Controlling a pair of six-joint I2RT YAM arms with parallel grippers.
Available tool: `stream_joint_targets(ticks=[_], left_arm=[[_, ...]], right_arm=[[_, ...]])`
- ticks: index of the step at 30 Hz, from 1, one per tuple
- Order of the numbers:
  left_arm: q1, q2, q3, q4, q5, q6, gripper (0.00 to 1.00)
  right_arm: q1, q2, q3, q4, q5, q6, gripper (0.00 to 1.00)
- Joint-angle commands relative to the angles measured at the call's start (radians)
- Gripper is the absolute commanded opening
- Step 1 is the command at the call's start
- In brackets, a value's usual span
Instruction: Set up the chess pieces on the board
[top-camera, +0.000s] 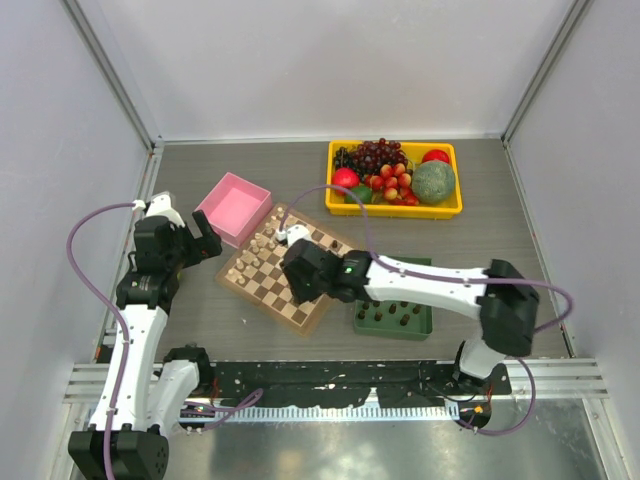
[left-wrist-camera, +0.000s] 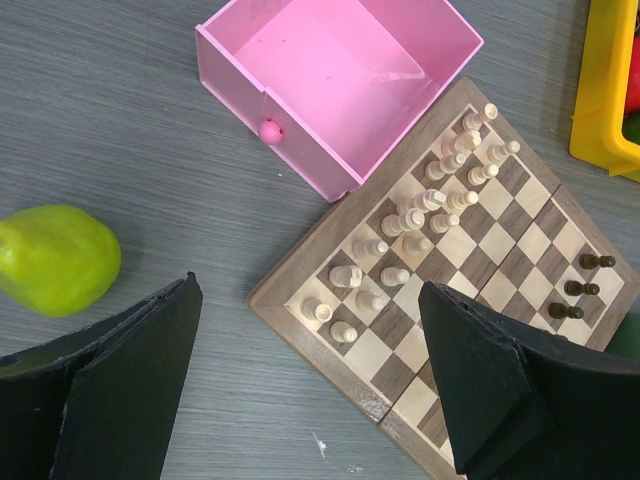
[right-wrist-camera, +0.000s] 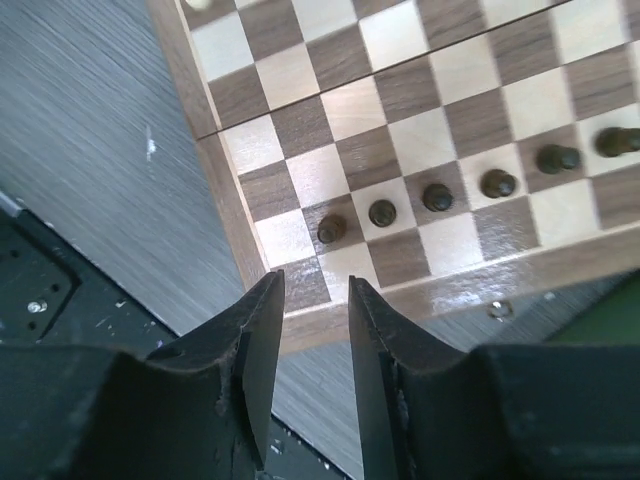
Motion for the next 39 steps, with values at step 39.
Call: stream_joint_targets(ticks=[39], left_arm=[[0.003,0.005,0.037,0.010,0.001,0.004,0.99]], right_arm=[[-0.442,-0.169,-0.377,0.054,0.042,-0.007,0.35]])
